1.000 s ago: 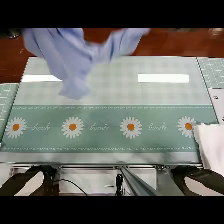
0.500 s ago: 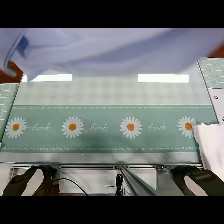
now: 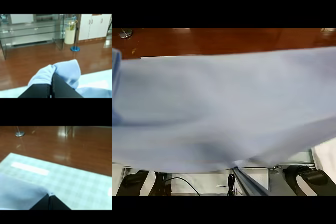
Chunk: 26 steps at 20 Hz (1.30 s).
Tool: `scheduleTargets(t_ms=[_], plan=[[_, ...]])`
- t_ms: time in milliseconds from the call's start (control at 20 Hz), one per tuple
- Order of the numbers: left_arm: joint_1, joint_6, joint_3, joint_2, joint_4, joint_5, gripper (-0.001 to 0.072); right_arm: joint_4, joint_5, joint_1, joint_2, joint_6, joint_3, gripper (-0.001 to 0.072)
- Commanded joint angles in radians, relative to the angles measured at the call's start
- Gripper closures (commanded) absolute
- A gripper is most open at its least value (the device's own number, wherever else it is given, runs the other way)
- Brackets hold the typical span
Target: Fold the shirts.
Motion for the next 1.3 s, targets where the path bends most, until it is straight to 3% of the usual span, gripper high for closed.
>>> scheduleTargets(t_ms=[0,100,250,400,500,750,900,1050,1100,1150,1200,1250], plan=[[-0.040,-0.034,-0.112,0.032,0.042,-0.021,0.0686,-0.054,0.043,0.000,0.013,0.016,-0.035,0.0695],[-0.040,-0.009,-0.285,0.019,-0.100,-0.002,0.0686,-0.113,0.039,0.000,0.013,0.018,-0.135,0.0695],[-0.064,0.104,-0.602,-0.031,-0.397,0.103,0.0686,-0.159,-0.054,0.000,-0.002,0.018,-0.377,0.0695],[-0.174,0.173,-0.835,-0.151,-0.424,0.326,0.0686,-0.200,-0.204,-0.006,-0.119,0.019,-0.493,0.0695],[-0.251,0.219,-0.866,-0.289,-0.418,0.439,0.0686,-0.173,-0.306,-0.040,-0.248,0.021,-0.492,0.0695],[-0.345,0.225,-0.792,-0.627,-0.418,0.670,0.0686,0.166,-0.526,-0.204,-0.554,-0.037,-0.492,0.0694],[-0.347,0.224,-0.737,-0.766,-0.422,0.661,0.0685,0.372,-0.578,-0.267,-0.693,-0.111,-0.492,0.0694],[-0.349,0.222,-0.728,-0.813,-0.429,0.643,0.0683,0.423,-0.580,-0.276,-0.796,-0.114,-0.492,0.0692],[-0.349,0.224,-0.728,-0.818,-0.428,0.625,0.0603,0.424,-0.574,-0.276,-0.819,-0.113,-0.492,0.0629],[-0.343,0.233,-0.728,-0.818,-0.420,0.603,0.0219,0.423,-0.563,-0.276,-0.837,-0.115,-0.492,0.0323],[-0.330,0.229,-0.726,-0.818,-0.406,0.571,-0.0001,0.424,-0.542,-0.283,-0.844,-0.146,-0.492,0.0078],[-0.304,0.230,-0.713,-0.818,-0.371,0.496,0.0000,0.423,-0.507,-0.299,-0.842,-0.184,-0.491,0.0077]])
